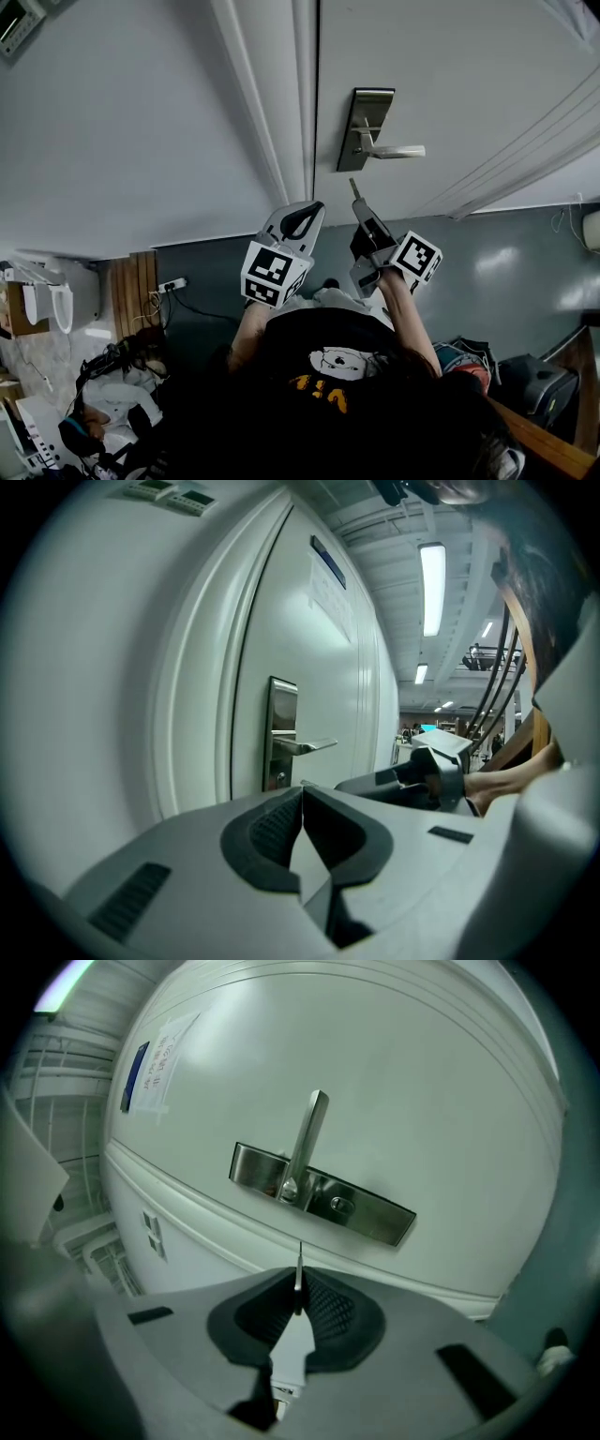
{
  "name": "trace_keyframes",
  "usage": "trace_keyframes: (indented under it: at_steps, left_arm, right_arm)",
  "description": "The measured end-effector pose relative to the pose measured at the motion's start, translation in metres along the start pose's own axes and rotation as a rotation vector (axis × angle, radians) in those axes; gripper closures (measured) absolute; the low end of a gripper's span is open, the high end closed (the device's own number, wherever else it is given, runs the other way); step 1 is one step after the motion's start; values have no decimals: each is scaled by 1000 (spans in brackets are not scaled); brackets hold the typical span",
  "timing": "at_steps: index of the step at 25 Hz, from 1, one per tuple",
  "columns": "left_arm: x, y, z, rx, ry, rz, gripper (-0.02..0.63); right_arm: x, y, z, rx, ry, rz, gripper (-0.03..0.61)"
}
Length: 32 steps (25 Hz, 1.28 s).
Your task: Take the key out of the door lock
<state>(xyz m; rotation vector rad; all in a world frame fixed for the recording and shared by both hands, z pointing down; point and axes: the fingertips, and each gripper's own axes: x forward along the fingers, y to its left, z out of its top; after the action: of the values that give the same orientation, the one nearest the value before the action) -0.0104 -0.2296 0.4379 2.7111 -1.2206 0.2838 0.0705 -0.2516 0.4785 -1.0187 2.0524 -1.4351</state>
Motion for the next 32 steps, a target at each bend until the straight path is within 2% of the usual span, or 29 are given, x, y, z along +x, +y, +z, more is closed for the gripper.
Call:
trace_keyframes:
  at_steps: [5, 16, 32]
  left_arm:
    - [10, -3, -3, -14, 14, 17, 605]
    - [9, -10, -13, -15, 46, -13, 606]
    - [-81, -7, -43, -37, 67, -11, 605]
  right_arm:
    - [-5, -4, 4, -31, 34, -7, 557]
    - [-14, -2, -6, -105, 55, -30, 557]
    - [-32, 29, -89, -229, 98, -70, 557]
